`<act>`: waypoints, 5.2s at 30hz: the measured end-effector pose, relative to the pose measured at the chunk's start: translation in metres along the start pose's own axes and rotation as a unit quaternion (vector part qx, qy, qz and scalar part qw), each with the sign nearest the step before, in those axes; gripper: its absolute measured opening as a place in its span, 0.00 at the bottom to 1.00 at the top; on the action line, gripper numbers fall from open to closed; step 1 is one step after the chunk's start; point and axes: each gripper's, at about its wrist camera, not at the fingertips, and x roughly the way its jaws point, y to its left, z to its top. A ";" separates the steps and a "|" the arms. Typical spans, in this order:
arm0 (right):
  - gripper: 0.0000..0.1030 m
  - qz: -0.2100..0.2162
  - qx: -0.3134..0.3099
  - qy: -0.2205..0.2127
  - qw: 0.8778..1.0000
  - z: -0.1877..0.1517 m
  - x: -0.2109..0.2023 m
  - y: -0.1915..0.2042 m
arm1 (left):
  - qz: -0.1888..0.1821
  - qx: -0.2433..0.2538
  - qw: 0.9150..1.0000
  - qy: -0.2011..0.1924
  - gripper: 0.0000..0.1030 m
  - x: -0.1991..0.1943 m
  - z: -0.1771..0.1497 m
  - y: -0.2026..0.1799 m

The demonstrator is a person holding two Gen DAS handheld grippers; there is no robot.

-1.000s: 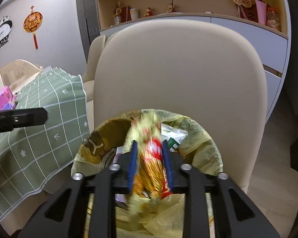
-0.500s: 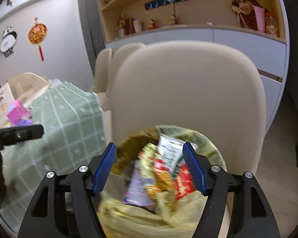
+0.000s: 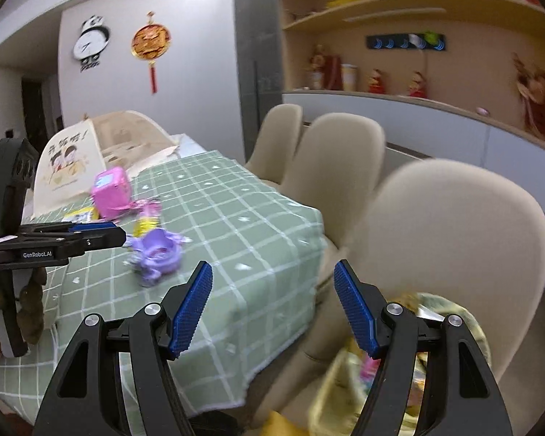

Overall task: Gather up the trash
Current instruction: 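Move both tools back over the table toward the yellow snack bag, then grasp the yellow-white snack bag with the left tool, then lift the yellow bag with the left tool while the right tool grasps the pink-yellow wrapper, then carry the yellow bag and pink-yellow wrapper over the yellow trash bag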

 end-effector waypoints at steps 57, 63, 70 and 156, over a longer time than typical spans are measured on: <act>0.64 0.168 -0.102 0.101 0.975 -0.022 0.073 0.155 | 0.134 -0.039 0.986 0.091 0.41 -0.049 -0.038 0.202; 0.64 0.174 -0.104 0.100 0.974 -0.021 0.072 0.160 | 0.136 -0.040 0.986 0.087 0.26 -0.060 -0.044 0.197; 0.64 0.166 -0.111 0.099 0.975 -0.016 0.074 0.177 | 0.136 -0.057 0.986 0.074 0.18 -0.079 -0.056 0.192; 0.23 0.134 -0.075 0.062 0.986 0.004 0.038 0.128 | 0.165 -0.012 0.986 0.006 0.12 -0.123 -0.044 0.105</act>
